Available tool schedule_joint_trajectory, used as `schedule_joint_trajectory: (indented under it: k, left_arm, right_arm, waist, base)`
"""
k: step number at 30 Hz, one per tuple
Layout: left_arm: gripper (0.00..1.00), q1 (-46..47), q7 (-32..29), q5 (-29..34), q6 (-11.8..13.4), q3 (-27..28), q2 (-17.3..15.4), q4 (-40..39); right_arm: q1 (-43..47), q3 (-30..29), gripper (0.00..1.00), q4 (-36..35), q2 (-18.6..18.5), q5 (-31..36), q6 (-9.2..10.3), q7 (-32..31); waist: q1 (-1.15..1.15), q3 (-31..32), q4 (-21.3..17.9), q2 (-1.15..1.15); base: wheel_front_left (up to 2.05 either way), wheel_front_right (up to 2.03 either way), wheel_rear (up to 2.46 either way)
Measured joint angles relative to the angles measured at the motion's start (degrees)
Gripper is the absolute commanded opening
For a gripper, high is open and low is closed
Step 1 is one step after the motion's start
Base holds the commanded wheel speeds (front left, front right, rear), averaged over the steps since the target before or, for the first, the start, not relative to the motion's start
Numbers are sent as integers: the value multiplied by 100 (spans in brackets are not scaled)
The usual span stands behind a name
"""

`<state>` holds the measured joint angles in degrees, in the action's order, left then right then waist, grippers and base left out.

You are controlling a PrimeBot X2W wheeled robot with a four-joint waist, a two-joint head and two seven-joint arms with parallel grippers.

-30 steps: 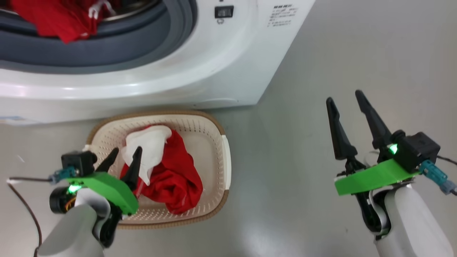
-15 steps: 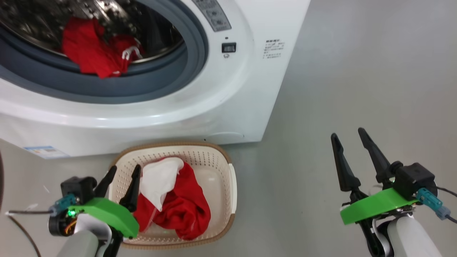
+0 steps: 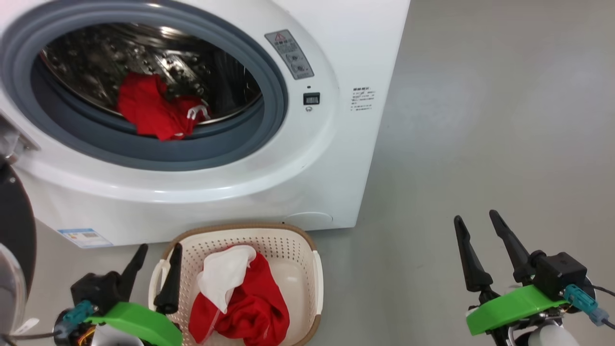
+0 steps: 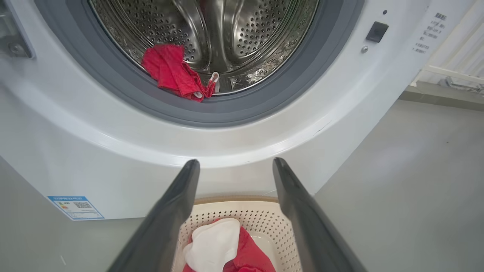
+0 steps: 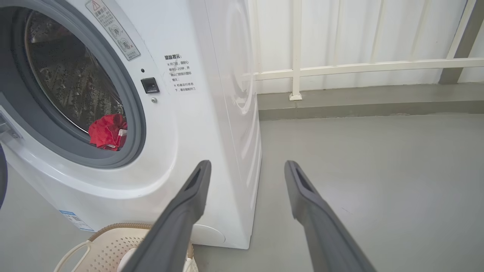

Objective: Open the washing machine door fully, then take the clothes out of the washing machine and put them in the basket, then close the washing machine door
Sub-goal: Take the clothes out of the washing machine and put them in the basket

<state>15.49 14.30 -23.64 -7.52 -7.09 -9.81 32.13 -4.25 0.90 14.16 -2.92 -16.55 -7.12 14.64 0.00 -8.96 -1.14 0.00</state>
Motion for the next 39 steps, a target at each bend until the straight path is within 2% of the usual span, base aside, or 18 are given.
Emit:
schedule_joint_trajectory:
  k: [18,30,39]
  left_arm:
    - [100,-1261,1,548,0,857,175,-1545]
    - [100,-1794,1,654,0,1133,361,-2071]
    - [100,-1800,1,747,0,1165,407,-2205]
  right_arm:
    - [407,-169,100,-102,-4,8,0,0]
    - [532,-204,100,-164,-2,9,0,0]
    - [531,-218,100,-188,-1,52,0,0]
  waist:
    - [0,298,15,0]
    - [0,320,0,0]
    - [0,263,-2,0]
  base:
    - [0,0,0]
    - [0,0,0]
    - [0,0,0]
